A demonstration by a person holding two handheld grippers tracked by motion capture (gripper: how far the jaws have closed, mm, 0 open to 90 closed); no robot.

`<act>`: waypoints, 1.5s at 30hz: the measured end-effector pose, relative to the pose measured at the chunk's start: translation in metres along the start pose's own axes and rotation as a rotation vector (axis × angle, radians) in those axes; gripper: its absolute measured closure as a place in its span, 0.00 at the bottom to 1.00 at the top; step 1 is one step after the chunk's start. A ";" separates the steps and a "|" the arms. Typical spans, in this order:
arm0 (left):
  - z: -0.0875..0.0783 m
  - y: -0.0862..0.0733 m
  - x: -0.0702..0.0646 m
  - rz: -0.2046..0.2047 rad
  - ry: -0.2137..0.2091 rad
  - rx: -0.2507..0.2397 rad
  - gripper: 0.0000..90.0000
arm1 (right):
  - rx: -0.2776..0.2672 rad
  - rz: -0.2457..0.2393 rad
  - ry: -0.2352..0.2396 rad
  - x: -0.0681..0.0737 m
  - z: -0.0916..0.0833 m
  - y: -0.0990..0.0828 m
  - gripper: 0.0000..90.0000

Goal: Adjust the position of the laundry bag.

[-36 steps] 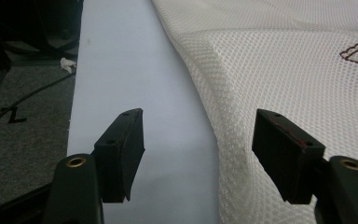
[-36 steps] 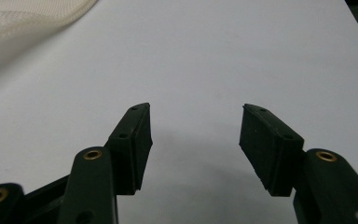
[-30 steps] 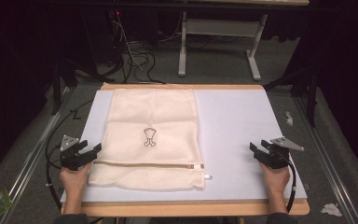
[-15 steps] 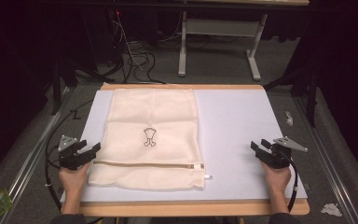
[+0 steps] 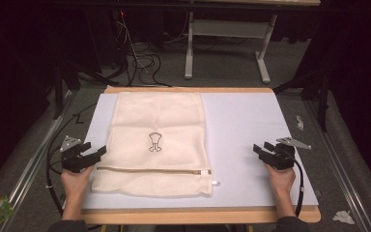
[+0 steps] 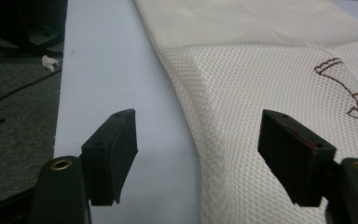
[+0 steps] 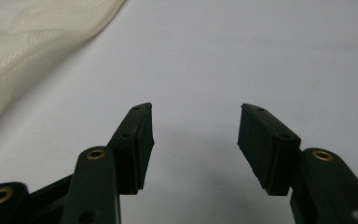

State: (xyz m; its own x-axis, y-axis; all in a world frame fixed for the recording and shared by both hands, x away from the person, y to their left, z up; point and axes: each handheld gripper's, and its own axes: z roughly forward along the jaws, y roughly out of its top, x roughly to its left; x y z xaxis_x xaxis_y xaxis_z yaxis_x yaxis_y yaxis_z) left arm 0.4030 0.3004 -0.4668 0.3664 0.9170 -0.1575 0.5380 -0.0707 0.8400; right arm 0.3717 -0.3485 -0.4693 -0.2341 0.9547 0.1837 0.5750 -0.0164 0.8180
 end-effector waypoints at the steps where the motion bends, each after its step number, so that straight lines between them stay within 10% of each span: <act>1: -0.001 0.001 0.000 0.006 -0.003 0.003 0.31 | 0.000 0.000 0.000 0.000 0.000 0.000 0.51; 25: 0.009 0.005 -0.018 0.032 -0.043 0.098 0.28 | 0.094 -0.080 0.133 0.049 0.009 0.014 0.59; 45: 0.017 0.016 -0.024 0.019 -0.046 0.175 0.28 | 0.206 -0.166 0.279 0.116 0.050 0.023 0.60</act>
State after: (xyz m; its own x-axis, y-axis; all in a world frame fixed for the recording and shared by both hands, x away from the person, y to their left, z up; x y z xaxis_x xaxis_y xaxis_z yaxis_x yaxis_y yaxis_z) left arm 0.4156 0.2702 -0.4586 0.4100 0.8962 -0.1695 0.6529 -0.1587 0.7406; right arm 0.3964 -0.2236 -0.4565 -0.5251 0.8214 0.2227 0.6502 0.2183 0.7277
